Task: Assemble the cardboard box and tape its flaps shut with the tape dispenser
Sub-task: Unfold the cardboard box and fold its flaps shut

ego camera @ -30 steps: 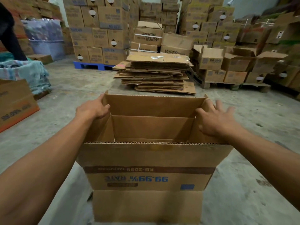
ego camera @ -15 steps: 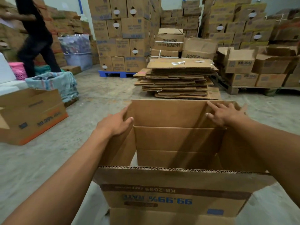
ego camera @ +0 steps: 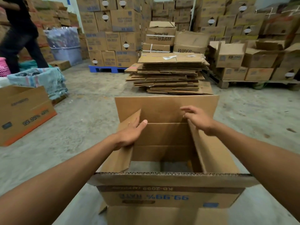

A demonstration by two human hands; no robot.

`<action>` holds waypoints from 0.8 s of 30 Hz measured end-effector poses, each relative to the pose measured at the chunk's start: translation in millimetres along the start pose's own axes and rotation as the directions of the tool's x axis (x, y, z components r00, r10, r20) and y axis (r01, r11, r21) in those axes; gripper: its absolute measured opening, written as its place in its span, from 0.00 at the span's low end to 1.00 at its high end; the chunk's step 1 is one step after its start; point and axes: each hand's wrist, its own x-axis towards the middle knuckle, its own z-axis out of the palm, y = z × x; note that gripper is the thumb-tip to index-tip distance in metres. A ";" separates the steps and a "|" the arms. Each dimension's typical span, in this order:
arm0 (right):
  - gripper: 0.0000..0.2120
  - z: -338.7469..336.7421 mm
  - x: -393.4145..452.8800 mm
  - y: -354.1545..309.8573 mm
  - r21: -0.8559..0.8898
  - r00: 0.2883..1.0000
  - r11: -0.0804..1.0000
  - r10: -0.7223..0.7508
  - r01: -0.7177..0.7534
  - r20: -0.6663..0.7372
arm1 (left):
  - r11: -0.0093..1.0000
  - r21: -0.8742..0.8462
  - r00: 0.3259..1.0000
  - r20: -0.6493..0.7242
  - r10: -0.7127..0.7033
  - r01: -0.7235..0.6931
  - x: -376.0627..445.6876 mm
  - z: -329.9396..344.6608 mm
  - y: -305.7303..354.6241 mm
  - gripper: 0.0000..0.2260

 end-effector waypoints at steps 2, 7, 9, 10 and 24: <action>0.16 10.7 -15.6 24.3 0.011 0.997 0.997 0.083 -0.083 0.011 | 0.991 0.131 0.999 0.042 -0.025 0.019 -3.5 15.0 -17.5 0.36; 0.19 30.4 -65.2 88.6 -0.610 0.999 0.792 -0.003 0.027 0.041 | 0.853 0.520 0.998 0.017 -0.053 0.036 -25.3 55.2 -64.6 0.31; 0.23 32.0 -77.9 98.0 -0.751 0.996 0.660 0.070 -0.005 0.055 | 0.818 0.575 0.999 0.006 -0.042 0.031 -32.4 65.4 -70.0 0.30; 0.24 29.9 -81.7 99.8 -0.783 0.986 0.619 0.155 -0.055 0.054 | 0.802 0.596 0.999 0.005 -0.043 0.031 -32.9 71.3 -72.6 0.30; 0.19 -7.5 -46.3 37.0 -0.792 0.997 0.609 -0.072 0.040 -0.005 | 0.740 0.671 0.996 0.032 -0.080 0.038 -37.2 81.8 -75.7 0.32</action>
